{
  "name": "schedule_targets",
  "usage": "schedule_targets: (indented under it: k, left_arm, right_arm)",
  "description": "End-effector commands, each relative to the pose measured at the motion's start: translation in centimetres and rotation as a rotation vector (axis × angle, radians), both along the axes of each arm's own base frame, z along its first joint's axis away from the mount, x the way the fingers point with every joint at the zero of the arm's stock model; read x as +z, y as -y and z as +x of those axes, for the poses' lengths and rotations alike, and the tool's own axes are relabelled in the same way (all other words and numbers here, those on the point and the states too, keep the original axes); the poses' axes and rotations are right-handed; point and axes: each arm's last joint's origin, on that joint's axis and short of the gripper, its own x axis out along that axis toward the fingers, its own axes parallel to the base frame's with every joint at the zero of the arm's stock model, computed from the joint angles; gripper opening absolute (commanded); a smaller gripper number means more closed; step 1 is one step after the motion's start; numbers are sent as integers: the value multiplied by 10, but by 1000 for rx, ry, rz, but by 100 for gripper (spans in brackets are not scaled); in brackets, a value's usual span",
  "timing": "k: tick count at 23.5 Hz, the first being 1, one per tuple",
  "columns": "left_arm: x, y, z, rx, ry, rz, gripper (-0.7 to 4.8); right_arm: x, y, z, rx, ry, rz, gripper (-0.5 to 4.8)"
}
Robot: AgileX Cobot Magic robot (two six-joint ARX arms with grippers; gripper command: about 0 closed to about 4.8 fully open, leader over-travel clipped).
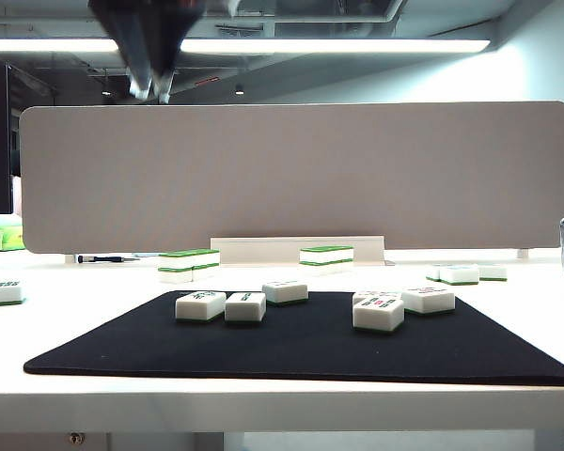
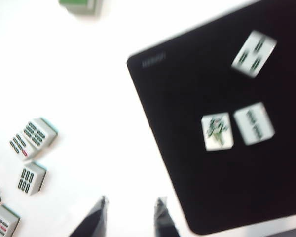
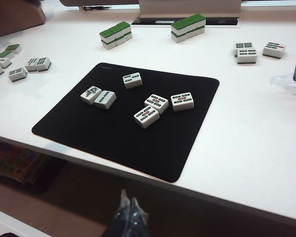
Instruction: Align six mahjong tiles in a row on the table.
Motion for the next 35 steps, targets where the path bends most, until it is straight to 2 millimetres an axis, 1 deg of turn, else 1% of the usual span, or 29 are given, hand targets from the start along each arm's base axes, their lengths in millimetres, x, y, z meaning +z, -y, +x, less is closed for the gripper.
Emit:
schedule_targets:
  k: [1,4,6,11,13,17,20,21,23,25,27,29,30,31,35]
  left_arm:
    - [-17,5,8,-66,6,33,120]
    - [-28,11,16,-115,40,29,120]
    - [-38,23,31,-191,120,-58,120]
    - [-45,34,47,-240,200,-134,120]
    - [-52,44,60,-272,246,-202,120]
    - [-63,53,69,-354,244,-233,120]
    - [-75,56,74,-354,215,-223,121]
    - [-85,58,78,-354,194,-213,122]
    - [-96,61,82,-373,174,-194,132]
    - [-109,64,86,-406,149,-162,165]
    - [-124,67,90,-440,114,-131,234]
    - [-139,69,93,-466,72,-98,317]
    - [-151,71,95,-486,31,-84,385]
    - [-159,72,96,-496,8,-94,405]
    - [-168,75,97,-511,-23,-133,404]
  right_arm:
    - [1,0,-3,0,30,-3,-1]
    - [1,0,-3,0,29,-2,-1]
    - [1,0,-3,0,29,-2,-1]
    - [1,0,-3,0,28,-2,-1]
    - [1,0,-3,0,27,-2,-1]
    - [1,0,-3,0,28,-2,-1]
    - [1,0,-3,1,27,-2,-1]
    - [1,0,-3,0,28,-2,-1]
    - [1,0,-3,0,28,-2,-1]
    - [1,0,-3,0,27,-2,-1]
    - [1,0,-3,0,28,-2,-1]
    - [1,0,-3,0,27,-2,-1]
    - [1,0,-3,0,27,-2,-1]
    - [1,0,-3,0,27,-2,-1]
    - [1,0,-3,0,27,-2,-1]
